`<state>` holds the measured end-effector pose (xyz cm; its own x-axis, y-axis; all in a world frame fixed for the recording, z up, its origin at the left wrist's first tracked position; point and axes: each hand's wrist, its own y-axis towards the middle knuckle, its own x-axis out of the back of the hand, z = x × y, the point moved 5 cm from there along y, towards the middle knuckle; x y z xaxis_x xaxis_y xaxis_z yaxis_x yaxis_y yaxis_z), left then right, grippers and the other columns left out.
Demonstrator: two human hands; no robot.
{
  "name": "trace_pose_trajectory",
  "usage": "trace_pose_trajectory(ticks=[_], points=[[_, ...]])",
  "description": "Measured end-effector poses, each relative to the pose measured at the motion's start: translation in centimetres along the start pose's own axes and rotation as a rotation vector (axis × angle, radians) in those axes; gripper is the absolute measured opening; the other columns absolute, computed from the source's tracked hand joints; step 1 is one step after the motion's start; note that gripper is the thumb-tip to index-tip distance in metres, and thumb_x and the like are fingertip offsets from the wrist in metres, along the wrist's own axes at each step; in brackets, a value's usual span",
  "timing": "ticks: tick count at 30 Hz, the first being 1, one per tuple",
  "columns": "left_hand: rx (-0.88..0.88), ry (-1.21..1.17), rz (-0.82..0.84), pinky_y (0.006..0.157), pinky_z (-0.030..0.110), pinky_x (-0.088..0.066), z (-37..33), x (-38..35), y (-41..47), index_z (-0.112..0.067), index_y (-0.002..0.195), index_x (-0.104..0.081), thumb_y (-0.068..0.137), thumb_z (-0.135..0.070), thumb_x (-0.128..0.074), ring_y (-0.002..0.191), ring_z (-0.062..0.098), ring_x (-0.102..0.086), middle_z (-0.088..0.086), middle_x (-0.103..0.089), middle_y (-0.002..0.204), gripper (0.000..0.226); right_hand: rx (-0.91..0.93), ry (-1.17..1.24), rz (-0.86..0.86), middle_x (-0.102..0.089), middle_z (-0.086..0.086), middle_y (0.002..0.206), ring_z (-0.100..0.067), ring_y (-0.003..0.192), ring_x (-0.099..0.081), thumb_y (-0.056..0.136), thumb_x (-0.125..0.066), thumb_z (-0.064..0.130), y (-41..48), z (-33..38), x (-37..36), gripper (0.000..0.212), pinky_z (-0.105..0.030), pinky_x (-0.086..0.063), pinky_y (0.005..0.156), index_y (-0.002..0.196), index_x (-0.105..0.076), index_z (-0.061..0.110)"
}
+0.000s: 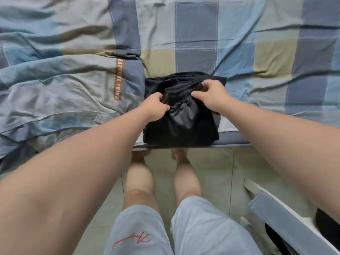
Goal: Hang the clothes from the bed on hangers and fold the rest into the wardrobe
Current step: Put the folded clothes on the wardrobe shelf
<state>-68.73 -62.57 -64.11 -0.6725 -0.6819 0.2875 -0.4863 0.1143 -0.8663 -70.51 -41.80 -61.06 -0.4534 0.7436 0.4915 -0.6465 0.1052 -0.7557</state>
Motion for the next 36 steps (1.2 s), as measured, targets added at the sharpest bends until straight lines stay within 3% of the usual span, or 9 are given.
trace_pose_trajectory(ticks=[4, 11, 15, 20, 24, 28, 30, 34, 36], points=[[0.009, -0.084, -0.204, 0.100, 0.035, -0.045, -0.5, 1.6, 2.2, -0.019, 0.143, -0.046, 0.097, -0.038, -0.061, 0.124, 0.025, -0.055, 0.004, -0.057, 0.138, 0.052, 0.001, 0.027, -0.075, -0.060, 0.001, 0.114, -0.018, 0.108, -0.058, 0.090, -0.069, 0.028, 3.1, 1.0, 0.3, 0.049, -0.023, -0.040, 0.089, 0.135, -0.055, 0.015], [0.205, -0.066, -0.539, 0.112, 0.048, -0.034, 3.8, -0.5, 0.0, -0.019, 0.142, -0.037, 0.078, -0.054, -0.076, 0.138, 0.034, -0.036, 0.010, -0.038, 0.149, 0.083, -0.197, 0.041, -0.186, -0.037, -0.007, 0.151, -0.029, 0.139, -0.037, 0.088, -0.067, 0.046, 1.7, -6.0, -1.8, 0.075, -0.040, -0.032, 0.112, 0.150, -0.034, 0.020], [0.297, -0.256, -0.450, 0.113, 0.049, -0.035, 6.8, -3.5, 0.5, -0.013, 0.147, -0.028, 0.067, -0.065, -0.080, 0.138, 0.031, -0.039, 0.009, -0.033, 0.150, 0.108, -0.280, 0.216, -0.115, -0.019, -0.002, 0.165, -0.027, 0.150, -0.020, 0.074, -0.075, 0.063, 1.0, -10.8, -4.3, 0.115, -0.050, -0.023, 0.121, 0.159, -0.009, 0.022], [0.285, -0.303, -0.493, 0.103, 0.044, -0.044, 8.1, -3.8, 2.4, -0.014, 0.134, -0.037, 0.060, -0.074, -0.078, 0.124, 0.028, -0.051, 0.006, -0.045, 0.137, 0.104, -0.294, 0.397, -0.090, -0.038, 0.003, 0.154, -0.020, 0.139, -0.042, 0.052, -0.082, 0.071, 2.3, -13.2, -6.2, 0.133, -0.041, -0.036, 0.114, 0.156, -0.015, 0.024], [0.210, -0.347, -0.410, 0.088, 0.035, -0.044, 7.9, -3.5, 3.4, -0.017, 0.120, -0.034, 0.060, -0.072, -0.079, 0.114, 0.027, -0.058, 0.001, -0.057, 0.124, 0.093, -0.348, 0.496, -0.029, -0.056, 0.006, 0.137, -0.018, 0.123, -0.056, 0.048, -0.086, 0.067, 2.9, -13.3, -6.7, 0.122, -0.040, -0.045, 0.107, 0.147, -0.032, 0.021], [0.147, -0.344, -0.264, 0.094, 0.036, -0.046, 7.2, -3.7, 3.5, -0.015, 0.125, -0.041, 0.068, -0.059, -0.083, 0.114, 0.023, -0.057, -0.001, -0.058, 0.125, 0.083, -0.358, 0.640, 0.072, -0.073, 0.004, 0.116, -0.019, 0.107, -0.069, 0.063, -0.091, 0.045, 1.7, -12.2, -7.4, 0.073, -0.042, -0.053, 0.100, 0.126, -0.061, 0.022], [0.105, -0.307, -0.222, 0.102, 0.039, -0.047, 7.0, -3.4, 3.1, -0.014, 0.130, -0.052, 0.074, -0.050, -0.083, 0.117, 0.023, -0.059, 0.000, -0.063, 0.128, 0.073, -0.414, 0.711, 0.109, -0.075, -0.001, 0.112, -0.022, 0.102, -0.072, 0.071, -0.089, 0.035, 0.3, -11.4, -8.0, 0.062, -0.042, -0.055, 0.096, 0.125, -0.063, 0.017], [0.084, -0.146, -0.115, 0.101, 0.042, -0.050, 7.4, -1.6, 0.6, -0.013, 0.127, -0.061, 0.077, -0.049, -0.081, 0.114, 0.027, -0.062, 0.004, -0.067, 0.124, 0.064, -0.477, 0.831, 0.072, -0.078, -0.003, 0.095, -0.020, 0.081, -0.075, 0.080, -0.082, 0.016, -3.7, -9.3, -8.7, 0.040, -0.029, -0.057, 0.067, 0.117, -0.069, 0.011], [0.097, -0.070, -0.045, 0.099, 0.043, -0.051, 7.9, 0.0, -1.6, -0.011, 0.123, -0.064, 0.077, -0.048, -0.082, 0.109, 0.029, -0.064, 0.006, -0.069, 0.120, 0.062, -0.518, 0.855, 0.058, -0.078, -0.005, 0.090, -0.022, 0.077, -0.075, 0.078, -0.082, 0.015, -6.9, -8.1, -9.1, 0.036, -0.028, -0.056, 0.062, 0.112, -0.069, 0.011]])
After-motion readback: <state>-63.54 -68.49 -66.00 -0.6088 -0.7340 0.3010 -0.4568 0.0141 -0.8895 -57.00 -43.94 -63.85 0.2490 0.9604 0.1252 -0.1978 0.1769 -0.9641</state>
